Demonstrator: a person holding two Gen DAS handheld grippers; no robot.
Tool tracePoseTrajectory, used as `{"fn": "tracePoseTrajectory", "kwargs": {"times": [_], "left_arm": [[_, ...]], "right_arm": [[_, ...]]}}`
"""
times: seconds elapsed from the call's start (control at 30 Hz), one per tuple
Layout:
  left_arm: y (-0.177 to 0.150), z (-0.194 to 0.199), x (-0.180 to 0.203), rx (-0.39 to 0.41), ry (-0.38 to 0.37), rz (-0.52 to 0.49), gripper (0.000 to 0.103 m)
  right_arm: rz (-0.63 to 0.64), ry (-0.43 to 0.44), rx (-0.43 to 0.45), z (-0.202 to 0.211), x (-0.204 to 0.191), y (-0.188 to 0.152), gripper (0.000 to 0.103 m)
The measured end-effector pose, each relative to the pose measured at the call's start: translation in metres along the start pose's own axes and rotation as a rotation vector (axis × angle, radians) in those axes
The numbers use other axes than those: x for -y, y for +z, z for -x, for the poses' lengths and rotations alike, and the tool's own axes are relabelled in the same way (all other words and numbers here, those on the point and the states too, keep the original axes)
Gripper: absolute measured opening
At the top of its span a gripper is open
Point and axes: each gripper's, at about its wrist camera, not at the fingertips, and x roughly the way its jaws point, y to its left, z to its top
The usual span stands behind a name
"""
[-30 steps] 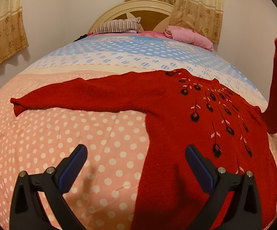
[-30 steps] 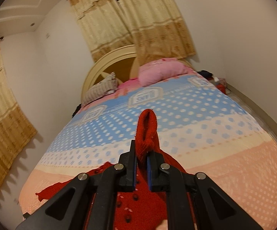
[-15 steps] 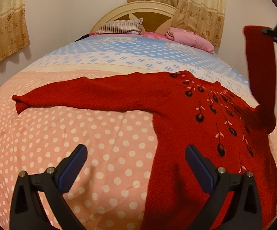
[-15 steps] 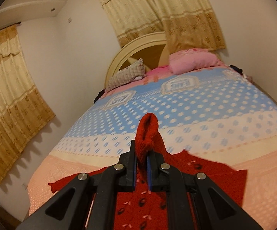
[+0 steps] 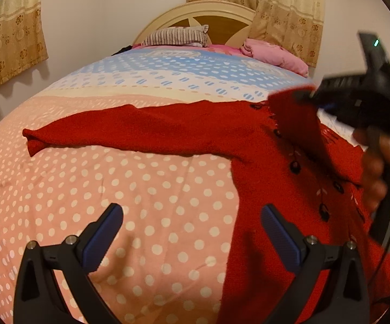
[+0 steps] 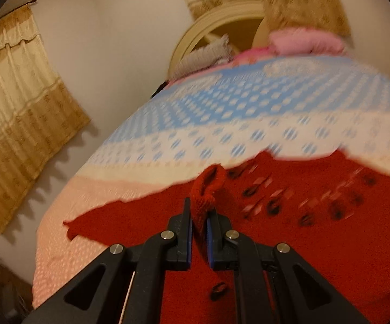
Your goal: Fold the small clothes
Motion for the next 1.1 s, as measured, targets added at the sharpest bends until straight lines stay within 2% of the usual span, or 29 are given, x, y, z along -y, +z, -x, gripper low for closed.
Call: {"fn": "tracePoseTrajectory", "kwargs": {"times": [0.03, 0.1, 0.13, 0.17, 0.27, 0.37, 0.47, 0.57, 0.63, 0.7, 0.77, 0.83, 0.87, 0.9, 0.93, 1.0, 1.1], "left_arm": [[0.000, -0.001, -0.001, -0.008, -0.006, -0.001, 0.103], [0.000, -0.002, -0.005, -0.021, -0.015, -0.004, 0.103], [0.001, 0.000, -0.006, -0.010, -0.010, -0.017, 0.103], [0.002, 0.002, -0.008, -0.004, -0.005, -0.026, 0.103], [0.014, 0.008, -0.013, 0.001, -0.043, -0.015, 0.103], [0.032, 0.008, -0.011, 0.004, -0.088, -0.002, 0.103], [0.049, -0.001, 0.009, 0.026, -0.122, -0.048, 0.102], [0.058, -0.023, 0.031, -0.018, -0.173, -0.066, 0.089], [0.062, -0.047, 0.047, -0.058, -0.176, -0.076, 0.080], [0.063, -0.063, 0.057, -0.096, -0.169, -0.075, 0.065], [0.065, -0.083, 0.063, -0.140, -0.178, -0.055, 0.058], [0.065, -0.099, 0.068, -0.183, -0.182, -0.043, 0.036], [0.064, -0.102, 0.070, -0.196, -0.211, -0.040, 0.017], [0.064, -0.101, 0.070, -0.187, -0.220, -0.034, 0.010], [0.063, -0.095, 0.071, -0.151, -0.221, -0.035, 0.006], [0.065, -0.080, 0.070, -0.093, -0.252, -0.048, 0.006], [0.067, -0.058, 0.063, -0.044, -0.242, -0.058, 0.006]], "right_arm": [[-0.011, 0.010, -0.029, -0.009, 0.003, -0.006, 0.011], [-0.044, 0.030, -0.115, -0.026, 0.011, -0.020, 0.045], [-0.058, 0.037, -0.138, -0.026, 0.017, -0.026, 0.072], [-0.064, 0.048, -0.131, -0.019, 0.023, -0.029, 0.075], [-0.041, 0.052, -0.109, 0.011, 0.036, -0.035, 0.075], [-0.036, -0.028, -0.091, 0.049, 0.053, -0.036, 0.075], [-0.076, -0.086, -0.062, 0.086, 0.082, -0.039, 0.075], [-0.122, -0.176, -0.022, 0.118, 0.109, -0.050, 0.075], [-0.157, -0.178, -0.016, 0.131, 0.123, -0.062, 0.075], [-0.176, -0.177, -0.020, 0.140, 0.133, -0.073, 0.075], [-0.180, -0.175, -0.019, 0.147, 0.141, -0.085, 0.075], [-0.183, -0.184, -0.015, 0.153, 0.147, -0.095, 0.075], [-0.185, -0.190, -0.011, 0.156, 0.152, -0.100, 0.075], [-0.188, -0.194, -0.008, 0.158, 0.155, -0.103, 0.075], [-0.194, -0.197, -0.002, 0.160, 0.160, -0.106, 0.075], [-0.214, -0.212, 0.019, 0.167, 0.169, -0.111, 0.075], [-0.250, -0.241, 0.045, 0.174, 0.184, -0.115, 0.075]]}}
